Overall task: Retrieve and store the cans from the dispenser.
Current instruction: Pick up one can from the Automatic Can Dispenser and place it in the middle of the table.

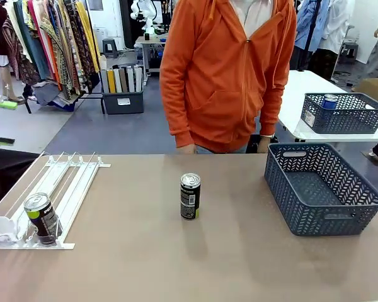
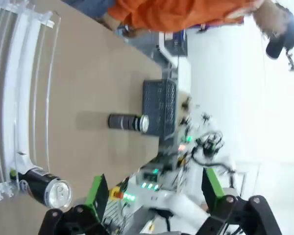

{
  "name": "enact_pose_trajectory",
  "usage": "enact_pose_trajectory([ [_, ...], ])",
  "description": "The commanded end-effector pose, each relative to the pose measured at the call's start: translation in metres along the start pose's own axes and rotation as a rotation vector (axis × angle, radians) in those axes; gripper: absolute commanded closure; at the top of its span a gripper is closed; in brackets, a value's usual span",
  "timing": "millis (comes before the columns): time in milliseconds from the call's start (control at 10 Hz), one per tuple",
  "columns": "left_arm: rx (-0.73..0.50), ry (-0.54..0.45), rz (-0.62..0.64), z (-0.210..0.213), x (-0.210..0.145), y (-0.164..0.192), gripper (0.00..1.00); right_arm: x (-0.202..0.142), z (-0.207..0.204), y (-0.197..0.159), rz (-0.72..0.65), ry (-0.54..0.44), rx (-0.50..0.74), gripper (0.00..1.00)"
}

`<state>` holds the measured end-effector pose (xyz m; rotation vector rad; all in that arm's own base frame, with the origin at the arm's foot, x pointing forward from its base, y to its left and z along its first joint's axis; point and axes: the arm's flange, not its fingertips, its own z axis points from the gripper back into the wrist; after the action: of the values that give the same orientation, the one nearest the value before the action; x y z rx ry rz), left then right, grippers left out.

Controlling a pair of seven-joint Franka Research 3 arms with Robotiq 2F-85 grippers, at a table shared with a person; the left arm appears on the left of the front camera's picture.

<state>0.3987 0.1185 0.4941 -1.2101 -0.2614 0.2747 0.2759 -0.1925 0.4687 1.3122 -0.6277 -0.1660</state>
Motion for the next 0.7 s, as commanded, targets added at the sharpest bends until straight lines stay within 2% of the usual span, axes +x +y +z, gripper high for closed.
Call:
enact_pose_trajectory([
  [0,-0.057,-0.113,-0.082,-0.011,-0.031,0.003,0.0,0.003,-0.002,0.005,-0.001,-0.019,0.025,0.0],
  [100,0.0,0.0,0.0,0.0,0.0,0.0,0.0,0.003,-0.002,0.005,-0.001,-0.019,0.025,0.0],
  [600,0.0,0.0,0.0,0.0,0.0,0.0,0.0,0.003,-0.002,0.005,-0.001,-0.019,0.025,0.0],
])
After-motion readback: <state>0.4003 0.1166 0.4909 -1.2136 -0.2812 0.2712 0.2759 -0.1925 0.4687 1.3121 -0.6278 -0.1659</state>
